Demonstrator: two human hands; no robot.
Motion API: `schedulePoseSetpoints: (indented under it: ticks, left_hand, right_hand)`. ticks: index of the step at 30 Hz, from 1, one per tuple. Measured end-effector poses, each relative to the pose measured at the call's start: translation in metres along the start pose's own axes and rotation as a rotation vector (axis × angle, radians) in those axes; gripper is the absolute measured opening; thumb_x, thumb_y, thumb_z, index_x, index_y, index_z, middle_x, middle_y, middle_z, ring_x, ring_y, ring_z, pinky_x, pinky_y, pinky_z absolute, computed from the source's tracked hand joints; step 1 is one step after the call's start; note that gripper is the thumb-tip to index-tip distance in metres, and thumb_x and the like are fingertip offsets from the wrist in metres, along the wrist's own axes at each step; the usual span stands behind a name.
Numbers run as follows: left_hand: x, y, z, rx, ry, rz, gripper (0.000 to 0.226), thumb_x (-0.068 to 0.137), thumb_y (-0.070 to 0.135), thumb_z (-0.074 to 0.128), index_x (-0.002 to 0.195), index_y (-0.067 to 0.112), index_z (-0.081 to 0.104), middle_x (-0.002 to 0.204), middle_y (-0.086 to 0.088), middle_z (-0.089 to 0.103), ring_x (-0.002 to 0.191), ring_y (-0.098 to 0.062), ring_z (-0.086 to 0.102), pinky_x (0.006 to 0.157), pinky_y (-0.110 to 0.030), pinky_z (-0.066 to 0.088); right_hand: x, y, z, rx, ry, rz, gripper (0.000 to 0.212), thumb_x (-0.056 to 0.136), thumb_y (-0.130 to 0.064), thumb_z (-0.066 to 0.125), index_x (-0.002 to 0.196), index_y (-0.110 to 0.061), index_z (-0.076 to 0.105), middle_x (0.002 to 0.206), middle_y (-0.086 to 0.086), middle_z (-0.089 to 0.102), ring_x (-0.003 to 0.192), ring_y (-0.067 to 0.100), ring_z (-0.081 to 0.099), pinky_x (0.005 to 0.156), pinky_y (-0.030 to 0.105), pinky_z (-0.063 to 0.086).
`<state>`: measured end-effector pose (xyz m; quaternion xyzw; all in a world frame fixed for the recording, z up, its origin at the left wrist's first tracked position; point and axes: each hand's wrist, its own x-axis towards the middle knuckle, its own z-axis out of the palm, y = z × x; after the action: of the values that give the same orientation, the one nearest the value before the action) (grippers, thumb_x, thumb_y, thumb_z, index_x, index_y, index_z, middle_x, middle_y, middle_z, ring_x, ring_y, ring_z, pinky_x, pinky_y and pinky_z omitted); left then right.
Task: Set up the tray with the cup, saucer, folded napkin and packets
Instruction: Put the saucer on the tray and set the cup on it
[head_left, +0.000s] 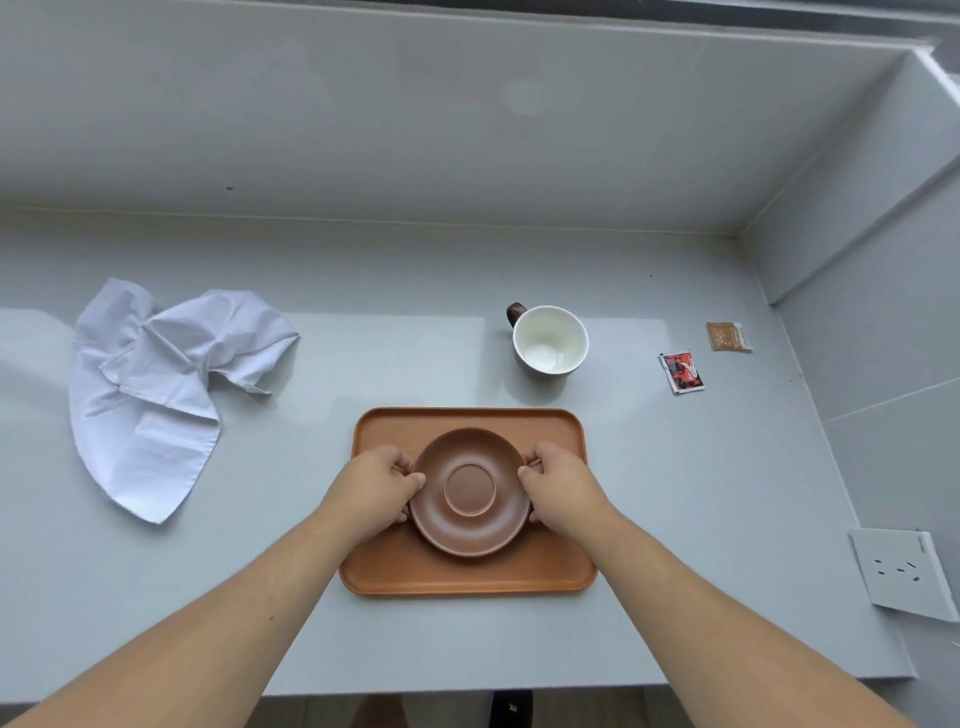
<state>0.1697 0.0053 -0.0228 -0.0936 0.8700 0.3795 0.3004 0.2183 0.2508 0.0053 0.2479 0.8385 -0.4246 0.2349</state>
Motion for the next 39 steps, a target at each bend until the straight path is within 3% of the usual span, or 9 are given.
schedulePoseSetpoints:
  ticks: [3, 9, 14, 21, 27, 31, 35, 39]
  left_hand:
    - [0.000, -0.001, -0.002, 0.006, 0.020, -0.006, 0.008, 0.092, 0.028, 0.071, 0.086, 0.026, 0.065, 0.071, 0.003, 0.074, 0.052, -0.013, 0.073, 0.058, -0.027, 0.055]
    - [0.004, 0.000, -0.004, -0.040, -0.043, -0.038, 0.007, 0.091, 0.024, 0.071, 0.088, 0.019, 0.066, 0.060, 0.004, 0.073, 0.057, -0.013, 0.074, 0.058, -0.030, 0.062]
    - [0.006, 0.002, -0.007, -0.059, -0.100, -0.072, 0.012, 0.089, 0.022, 0.072, 0.085, 0.013, 0.067, 0.070, -0.002, 0.075, 0.062, -0.011, 0.073, 0.057, -0.026, 0.059]
    - [0.009, -0.001, -0.007, -0.026, -0.111, -0.040, 0.016, 0.088, 0.025, 0.075, 0.083, 0.012, 0.068, 0.060, 0.001, 0.071, 0.062, -0.015, 0.071, 0.070, -0.040, 0.065]
    - [0.009, -0.001, -0.008, -0.060, -0.121, -0.033, 0.016, 0.089, 0.025, 0.076, 0.083, 0.013, 0.067, 0.060, 0.002, 0.072, 0.058, -0.009, 0.071, 0.057, -0.027, 0.059]
    - [0.004, 0.007, -0.009, 0.077, -0.094, 0.022, 0.018, 0.084, 0.035, 0.071, 0.081, 0.018, 0.064, 0.063, 0.002, 0.074, 0.063, -0.015, 0.073, 0.066, -0.039, 0.063]
    - [0.012, 0.038, -0.018, 0.291, 0.106, 0.144, 0.024, 0.078, 0.055, 0.061, 0.083, 0.032, 0.061, 0.073, 0.011, 0.071, 0.075, -0.009, 0.066, 0.067, -0.033, 0.055]
    - [0.046, 0.092, -0.021, 0.327, 0.094, 0.238, 0.020, 0.087, 0.042, 0.058, 0.104, 0.031, 0.059, 0.085, 0.009, 0.072, 0.086, -0.018, 0.066, 0.076, -0.038, 0.057]
  right_hand:
    - [0.005, -0.003, 0.001, 0.007, -0.002, -0.019, 0.016, 0.099, -0.017, 0.052, 0.088, -0.028, 0.057, 0.076, 0.000, 0.064, 0.062, 0.022, 0.066, 0.058, 0.029, 0.057]
    - [0.009, -0.003, -0.002, 0.033, -0.023, -0.032, 0.019, 0.099, -0.015, 0.053, 0.086, -0.028, 0.057, 0.072, 0.000, 0.062, 0.054, 0.016, 0.064, 0.050, 0.024, 0.057]
    - [0.013, 0.000, -0.003, 0.009, -0.043, -0.035, 0.010, 0.098, -0.018, 0.055, 0.094, -0.021, 0.063, 0.074, 0.001, 0.065, 0.075, 0.023, 0.069, 0.075, 0.042, 0.063]
    - [0.015, 0.005, 0.001, -0.065, -0.035, -0.071, 0.008, 0.100, -0.021, 0.053, 0.099, -0.021, 0.061, 0.074, -0.005, 0.061, 0.070, 0.013, 0.058, 0.066, 0.029, 0.048]
    - [0.013, 0.002, -0.001, -0.041, -0.044, -0.052, 0.007, 0.100, -0.020, 0.055, 0.097, -0.019, 0.061, 0.081, 0.010, 0.068, 0.080, 0.027, 0.068, 0.080, 0.042, 0.060]
    - [0.011, 0.001, -0.002, 0.016, -0.041, -0.024, 0.009, 0.098, -0.027, 0.060, 0.098, -0.020, 0.064, 0.082, 0.009, 0.069, 0.085, 0.030, 0.071, 0.081, 0.047, 0.061]
    - [0.018, -0.005, -0.025, 0.057, 0.143, -0.007, 0.016, 0.092, -0.043, 0.058, 0.089, -0.029, 0.063, 0.076, -0.004, 0.070, 0.070, 0.018, 0.069, 0.070, 0.037, 0.059]
    - [0.046, -0.022, -0.064, 0.229, 0.372, 0.054, 0.026, 0.093, -0.044, 0.053, 0.113, -0.027, 0.055, 0.078, 0.001, 0.073, 0.069, 0.018, 0.070, 0.068, 0.039, 0.061]
